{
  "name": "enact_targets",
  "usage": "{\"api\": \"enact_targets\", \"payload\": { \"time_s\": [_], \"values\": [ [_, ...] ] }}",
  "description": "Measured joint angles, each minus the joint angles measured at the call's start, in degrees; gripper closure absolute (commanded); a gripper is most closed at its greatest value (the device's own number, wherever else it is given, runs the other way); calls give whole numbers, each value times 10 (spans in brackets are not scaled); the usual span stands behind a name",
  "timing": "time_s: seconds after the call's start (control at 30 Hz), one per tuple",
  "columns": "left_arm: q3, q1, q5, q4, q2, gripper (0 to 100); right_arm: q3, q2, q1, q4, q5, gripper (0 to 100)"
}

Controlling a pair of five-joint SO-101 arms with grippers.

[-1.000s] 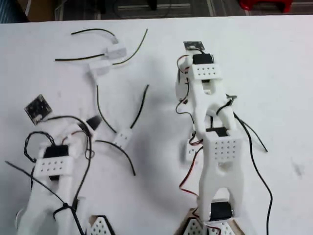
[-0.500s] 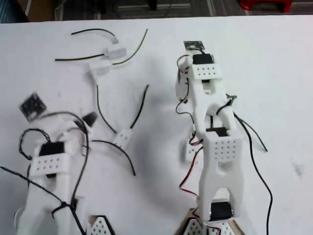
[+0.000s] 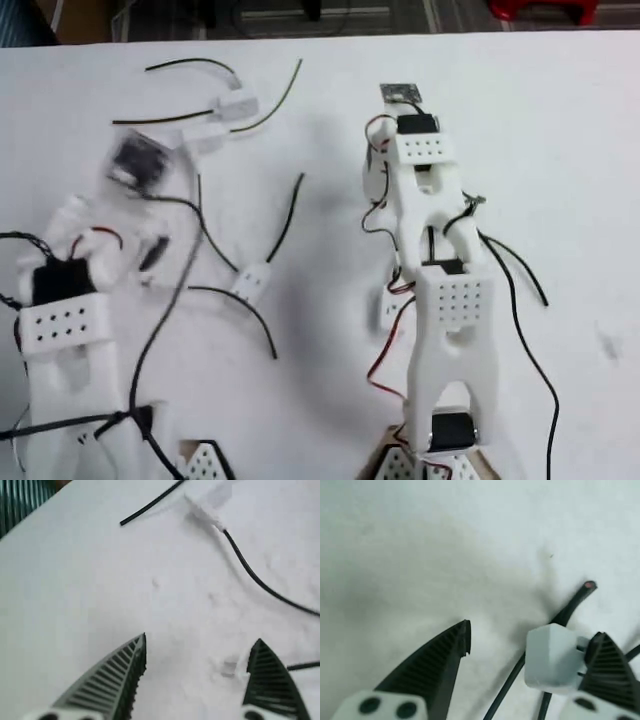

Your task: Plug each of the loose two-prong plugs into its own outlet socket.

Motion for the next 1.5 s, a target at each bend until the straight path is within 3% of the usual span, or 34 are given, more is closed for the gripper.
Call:
{"api": "enact_targets", "payload": {
  "time_s": [0.13,0.3,0.37,0.5,0.83,1.0,1.2,1.37,1.5],
  "values": [
    [47,30,-164,0,0,724,4,0,0,0,0,651],
    [101,41,-308,-19,0,907,5,0,1,0,0,651],
    [120,41,-315,-47,0,916,5,1,4,-4,0,651],
    [149,41,-320,-78,0,842,8,8,5,-9,0,651],
    [172,54,-322,-81,0,805,8,9,5,-8,0,651],
    [173,54,-322,-70,0,802,8,9,5,-8,1,651],
    [142,54,-322,-5,0,675,8,9,5,-11,1,651],
    [132,54,-331,9,0,736,9,9,5,-15,1,651],
    [162,54,-331,-44,0,762,9,9,5,-15,1,651]
  ]
}}
